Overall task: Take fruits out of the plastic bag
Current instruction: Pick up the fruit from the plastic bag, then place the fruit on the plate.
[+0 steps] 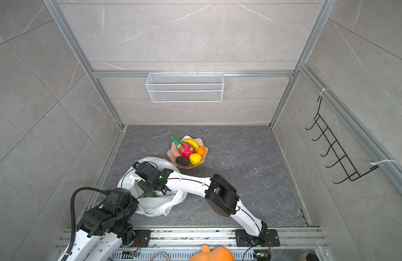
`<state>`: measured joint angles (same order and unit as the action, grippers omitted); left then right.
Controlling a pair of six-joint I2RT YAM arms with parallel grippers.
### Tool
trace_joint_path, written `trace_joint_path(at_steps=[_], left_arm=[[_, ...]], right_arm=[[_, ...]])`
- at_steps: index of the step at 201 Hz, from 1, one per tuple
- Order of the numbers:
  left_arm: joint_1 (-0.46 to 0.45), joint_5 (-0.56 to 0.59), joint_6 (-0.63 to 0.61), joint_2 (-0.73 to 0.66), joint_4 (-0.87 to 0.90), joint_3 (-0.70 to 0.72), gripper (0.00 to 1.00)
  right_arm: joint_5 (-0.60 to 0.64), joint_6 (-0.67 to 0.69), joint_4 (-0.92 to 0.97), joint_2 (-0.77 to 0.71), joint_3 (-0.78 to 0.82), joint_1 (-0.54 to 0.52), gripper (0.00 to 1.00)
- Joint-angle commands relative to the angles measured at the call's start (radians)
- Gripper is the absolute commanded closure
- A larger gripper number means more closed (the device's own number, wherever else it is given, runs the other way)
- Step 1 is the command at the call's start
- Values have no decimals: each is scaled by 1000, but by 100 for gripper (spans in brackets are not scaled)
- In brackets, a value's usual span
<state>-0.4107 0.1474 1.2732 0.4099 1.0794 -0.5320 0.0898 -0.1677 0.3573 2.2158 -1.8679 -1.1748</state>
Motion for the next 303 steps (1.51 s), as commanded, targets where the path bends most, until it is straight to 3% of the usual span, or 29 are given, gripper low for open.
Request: trace_joint_path(at_steps=[1, 78, 119, 195, 225, 278, 303], left_arm=[[-2, 15, -10, 9, 44, -16, 100], [-2, 14, -52, 57, 1, -23, 100], [-2, 46, -81, 78, -3, -45, 100], [-2, 145, -143, 152, -14, -118, 100], [-2, 117, -204, 167, -91, -141, 100], [-2, 33, -323, 325, -116, -181, 100], [-3, 77, -326, 292, -97, -191, 100]], right_arm=[[-1, -27, -79, -95, 94, -8, 54], [-35, -59, -94, -466, 383, -34, 54], [-6, -56, -24, -561, 347, -31, 54], [-79, -113, -84, -595, 301, 18, 54], [-94, -150, -162, -523, 337, 17, 55], [-64, -140, -144, -453, 220, 27, 55], [-54, -154, -128, -453, 194, 57, 55]])
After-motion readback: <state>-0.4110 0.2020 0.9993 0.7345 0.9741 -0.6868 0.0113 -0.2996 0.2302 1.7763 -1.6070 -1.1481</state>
